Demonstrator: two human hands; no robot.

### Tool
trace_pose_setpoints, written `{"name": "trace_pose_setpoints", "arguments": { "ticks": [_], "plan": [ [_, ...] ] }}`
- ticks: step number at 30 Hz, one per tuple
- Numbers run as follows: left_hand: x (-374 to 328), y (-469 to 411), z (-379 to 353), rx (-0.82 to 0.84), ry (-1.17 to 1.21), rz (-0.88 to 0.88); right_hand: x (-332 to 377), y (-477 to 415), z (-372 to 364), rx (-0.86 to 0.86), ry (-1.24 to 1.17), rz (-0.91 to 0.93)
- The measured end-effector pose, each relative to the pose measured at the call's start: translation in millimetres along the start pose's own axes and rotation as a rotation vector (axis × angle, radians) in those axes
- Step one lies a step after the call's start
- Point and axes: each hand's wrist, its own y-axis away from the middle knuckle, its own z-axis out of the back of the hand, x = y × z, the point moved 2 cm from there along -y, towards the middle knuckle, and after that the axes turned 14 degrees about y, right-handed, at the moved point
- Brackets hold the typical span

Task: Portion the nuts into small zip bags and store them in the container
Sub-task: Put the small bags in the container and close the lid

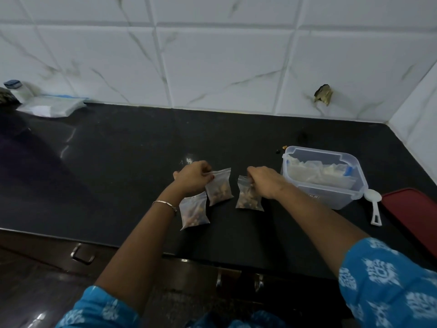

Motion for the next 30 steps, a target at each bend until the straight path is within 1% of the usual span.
{"name": "trace_pose_setpoints", "arguments": {
  "ticks": [5,9,14,17,20,25,30],
  "plan": [
    [-4.5,-1.7,7.3,0.0,0.194,-0.061,-9.2,4.7,17.7,-0.123,-0.224,0.014],
    [-15.7,-2.4,16.4,-0.007,0.263,-0.149,-16.6,10.0,37.3,-0.154,-0.327,0.054],
    [-40.8,-3.9,24.4,-0.006,0.371,-0.262,-31.5,21.7,62.6,-0.287,-0.494,0.012],
    [-65.9,-8.1,21.6,-0.007,0.428,-0.327,-50.9,35.2,80.7,-0.372,-0.487,-0.01],
    [-94.9,-13.6,12.1,-0.015,0.46,-0.397,-76.6,54.1,95.2,-0.412,-0.421,-0.043],
    [-140.3,-28.3,-22.3,-0.016,0.495,-0.476,-119.7,93.3,106.4,-0.417,-0.37,-0.123],
    [-177.3,-34.3,-62.3,0.023,0.457,-0.529,-145.6,123.3,106.3,-0.411,-0.335,-0.154]
  ]
}}
